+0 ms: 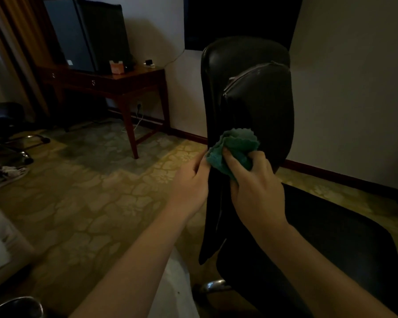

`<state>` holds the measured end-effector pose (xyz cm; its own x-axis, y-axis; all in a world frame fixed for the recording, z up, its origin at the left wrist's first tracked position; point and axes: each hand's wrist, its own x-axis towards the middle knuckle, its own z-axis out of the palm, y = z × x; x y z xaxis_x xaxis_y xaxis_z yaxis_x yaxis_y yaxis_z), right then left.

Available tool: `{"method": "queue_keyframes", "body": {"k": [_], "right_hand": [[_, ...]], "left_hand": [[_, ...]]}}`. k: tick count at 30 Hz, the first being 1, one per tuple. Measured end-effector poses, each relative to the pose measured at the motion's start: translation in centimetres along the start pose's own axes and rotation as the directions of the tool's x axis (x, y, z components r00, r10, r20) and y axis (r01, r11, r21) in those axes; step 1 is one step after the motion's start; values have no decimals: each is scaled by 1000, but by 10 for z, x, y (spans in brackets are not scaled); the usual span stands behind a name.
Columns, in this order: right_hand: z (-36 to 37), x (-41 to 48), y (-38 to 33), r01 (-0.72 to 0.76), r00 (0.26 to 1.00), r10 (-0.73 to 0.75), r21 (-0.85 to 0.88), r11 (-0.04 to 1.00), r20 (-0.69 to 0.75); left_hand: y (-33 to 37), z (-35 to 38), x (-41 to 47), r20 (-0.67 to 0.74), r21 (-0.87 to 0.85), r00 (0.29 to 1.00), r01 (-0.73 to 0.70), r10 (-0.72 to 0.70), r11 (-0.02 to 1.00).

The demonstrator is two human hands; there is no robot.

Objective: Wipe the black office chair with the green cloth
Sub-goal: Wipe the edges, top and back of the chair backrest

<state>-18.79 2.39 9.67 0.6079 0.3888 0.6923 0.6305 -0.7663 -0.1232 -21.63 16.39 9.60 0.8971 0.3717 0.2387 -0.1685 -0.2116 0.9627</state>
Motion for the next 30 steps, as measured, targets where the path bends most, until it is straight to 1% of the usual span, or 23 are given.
{"method": "queue_keyframes", "body": {"k": [3, 5, 7, 10, 12, 15, 18, 21, 23, 25, 27, 28, 30], "right_hand": [[3, -11, 4, 34, 999, -31, -66, 997, 42], [1, -12, 5, 49, 998, -44, -85, 995, 54], [-4, -6, 5, 54, 998, -52, -91, 994, 26], [-14, 9, 4, 18, 997, -26, -101, 995, -76], [-13, 15, 4, 23, 996, -32, -109, 994, -84], [-4, 6, 6, 83, 996, -85, -106, 991, -16], [4, -17, 17, 137, 988, -126, -124, 983, 92], [11, -33, 25, 137, 982, -117, -130, 982, 148], [10, -33, 22, 125, 987, -112, -120, 985, 113], [1, -22, 16, 93, 996, -92, -67, 993, 8], [-12, -2, 10, 54, 994, -56, -30, 998, -90], [-16, 7, 8, 44, 993, -48, -42, 998, -107], [-19, 20, 5, 55, 995, -61, -75, 996, -73]], "left_hand": [[0, 0, 1, -39, 95, 998, -45, 49, 994], [0, 0, 1, -43, 127, 996, -74, 80, 989], [-1, 0, 1, -41, 114, 995, -83, 88, 990], [-5, 1, 2, -23, 60, 997, -75, 77, 995], [-7, 1, 2, -15, 47, 998, -62, 62, 997], [-7, 1, 3, -28, 64, 997, -71, 73, 995], [-5, 0, 2, -48, 127, 994, -86, 93, 988], [-4, 2, -1, -51, 152, 994, -88, 96, 985], [-5, 3, -1, -62, 158, 994, -81, 92, 984], [-6, 4, -1, -59, 129, 995, -76, 85, 989], [-6, 4, -1, -39, 58, 998, -49, 51, 997], [-6, 4, -1, -32, 30, 999, -26, 27, 999], [-4, 4, 1, -30, 4, 1000, -1, 2, 1000]]}}
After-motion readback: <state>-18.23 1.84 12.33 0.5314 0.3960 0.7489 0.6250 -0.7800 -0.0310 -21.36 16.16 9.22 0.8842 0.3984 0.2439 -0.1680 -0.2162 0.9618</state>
